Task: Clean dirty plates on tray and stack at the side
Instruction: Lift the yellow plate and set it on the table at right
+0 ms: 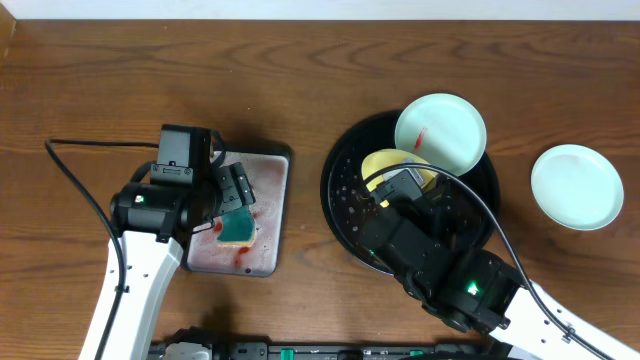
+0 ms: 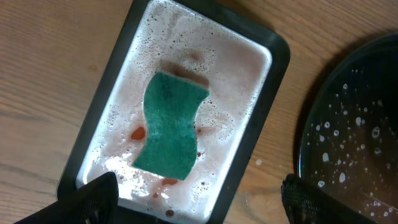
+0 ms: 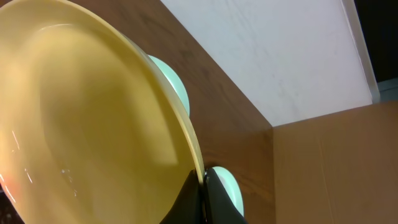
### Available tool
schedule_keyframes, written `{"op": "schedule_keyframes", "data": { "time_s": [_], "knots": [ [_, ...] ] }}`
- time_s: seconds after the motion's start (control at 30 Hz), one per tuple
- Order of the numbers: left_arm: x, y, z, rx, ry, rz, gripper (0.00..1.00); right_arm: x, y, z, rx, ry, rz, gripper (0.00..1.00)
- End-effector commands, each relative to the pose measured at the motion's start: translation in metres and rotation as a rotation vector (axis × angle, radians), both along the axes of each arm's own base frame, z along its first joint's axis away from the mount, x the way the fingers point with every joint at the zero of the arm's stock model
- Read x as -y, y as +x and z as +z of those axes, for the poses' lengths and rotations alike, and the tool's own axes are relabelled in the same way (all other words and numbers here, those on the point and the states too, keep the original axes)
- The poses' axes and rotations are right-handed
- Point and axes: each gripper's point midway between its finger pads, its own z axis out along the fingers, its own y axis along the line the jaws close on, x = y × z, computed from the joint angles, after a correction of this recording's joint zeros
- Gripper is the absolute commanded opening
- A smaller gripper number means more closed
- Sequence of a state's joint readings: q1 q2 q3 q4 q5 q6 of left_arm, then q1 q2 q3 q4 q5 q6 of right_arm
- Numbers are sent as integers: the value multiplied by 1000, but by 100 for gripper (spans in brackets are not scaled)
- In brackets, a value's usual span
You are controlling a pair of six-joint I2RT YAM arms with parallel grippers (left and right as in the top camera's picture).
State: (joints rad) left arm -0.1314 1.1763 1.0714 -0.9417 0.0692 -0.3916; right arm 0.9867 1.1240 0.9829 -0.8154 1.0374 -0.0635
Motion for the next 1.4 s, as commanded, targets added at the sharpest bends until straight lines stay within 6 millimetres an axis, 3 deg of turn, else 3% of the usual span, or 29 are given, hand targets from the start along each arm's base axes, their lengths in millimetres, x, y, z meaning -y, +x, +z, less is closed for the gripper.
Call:
{"op": "schedule_keyframes", "data": {
  "time_s": [0.0, 0.13, 0.27, 0.43, 0.57, 1.37],
  "knots": [
    [-1, 4, 6, 14, 2, -1, 84, -1, 0, 14, 40, 5, -3, 1],
    [-1, 4, 6, 14, 2, -1, 84, 0, 0, 16, 47, -1, -10, 1],
    [-1, 4, 6, 14, 2, -1, 84, 4, -3, 29, 112, -79, -25, 1],
    [-1, 4, 6, 14, 2, -1, 84, -8, -14, 40, 172, -105, 9, 1],
    [-1, 3, 6, 14, 2, -1, 84, -7, -15, 45, 199, -121, -4, 1],
    [-1, 4, 6, 14, 2, -1, 84, -6, -15, 45, 201, -121, -5, 1]
  ]
}}
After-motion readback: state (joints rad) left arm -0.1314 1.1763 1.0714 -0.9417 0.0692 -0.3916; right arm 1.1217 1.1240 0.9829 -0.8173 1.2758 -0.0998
